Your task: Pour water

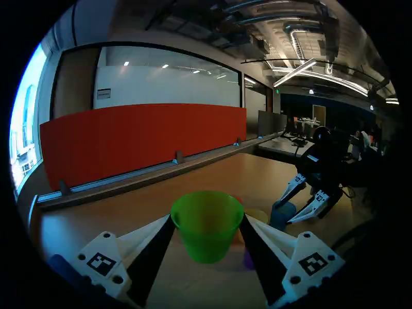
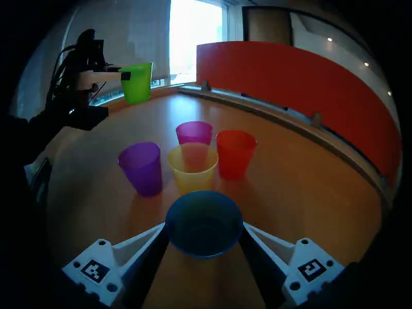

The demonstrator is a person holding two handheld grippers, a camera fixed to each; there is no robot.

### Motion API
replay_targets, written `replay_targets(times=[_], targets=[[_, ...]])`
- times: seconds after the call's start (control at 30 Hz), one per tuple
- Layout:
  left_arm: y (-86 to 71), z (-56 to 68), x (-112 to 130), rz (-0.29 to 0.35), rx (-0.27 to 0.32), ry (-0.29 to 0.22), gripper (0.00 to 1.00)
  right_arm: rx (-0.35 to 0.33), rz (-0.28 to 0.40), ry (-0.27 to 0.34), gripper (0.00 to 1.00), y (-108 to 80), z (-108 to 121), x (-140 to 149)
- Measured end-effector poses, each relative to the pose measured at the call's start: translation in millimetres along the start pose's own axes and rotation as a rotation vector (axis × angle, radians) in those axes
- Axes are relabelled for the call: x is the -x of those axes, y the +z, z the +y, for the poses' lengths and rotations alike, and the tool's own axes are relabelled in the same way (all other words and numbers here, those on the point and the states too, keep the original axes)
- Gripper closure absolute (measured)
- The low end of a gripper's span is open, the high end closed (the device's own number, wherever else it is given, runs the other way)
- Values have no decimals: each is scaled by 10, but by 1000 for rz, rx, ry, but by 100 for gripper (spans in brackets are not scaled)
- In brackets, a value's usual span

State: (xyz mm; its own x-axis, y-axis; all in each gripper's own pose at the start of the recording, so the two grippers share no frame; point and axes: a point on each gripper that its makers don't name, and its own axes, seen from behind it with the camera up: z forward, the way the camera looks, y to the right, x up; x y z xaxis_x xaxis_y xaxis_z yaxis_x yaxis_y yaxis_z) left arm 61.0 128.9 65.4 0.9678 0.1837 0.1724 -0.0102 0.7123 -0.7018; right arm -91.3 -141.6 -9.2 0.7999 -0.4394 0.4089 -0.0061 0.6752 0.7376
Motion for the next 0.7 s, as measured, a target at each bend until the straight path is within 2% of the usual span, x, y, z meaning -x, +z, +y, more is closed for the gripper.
replay_targets(times=[0.3, 0.7], targets=[[-20, 37, 8, -1, 8, 0, 13, 3, 60, 11, 9, -72, 15, -170], [-74, 154, 15, 9, 24, -2, 13, 19, 172, -7, 10, -354, 53, -815]])
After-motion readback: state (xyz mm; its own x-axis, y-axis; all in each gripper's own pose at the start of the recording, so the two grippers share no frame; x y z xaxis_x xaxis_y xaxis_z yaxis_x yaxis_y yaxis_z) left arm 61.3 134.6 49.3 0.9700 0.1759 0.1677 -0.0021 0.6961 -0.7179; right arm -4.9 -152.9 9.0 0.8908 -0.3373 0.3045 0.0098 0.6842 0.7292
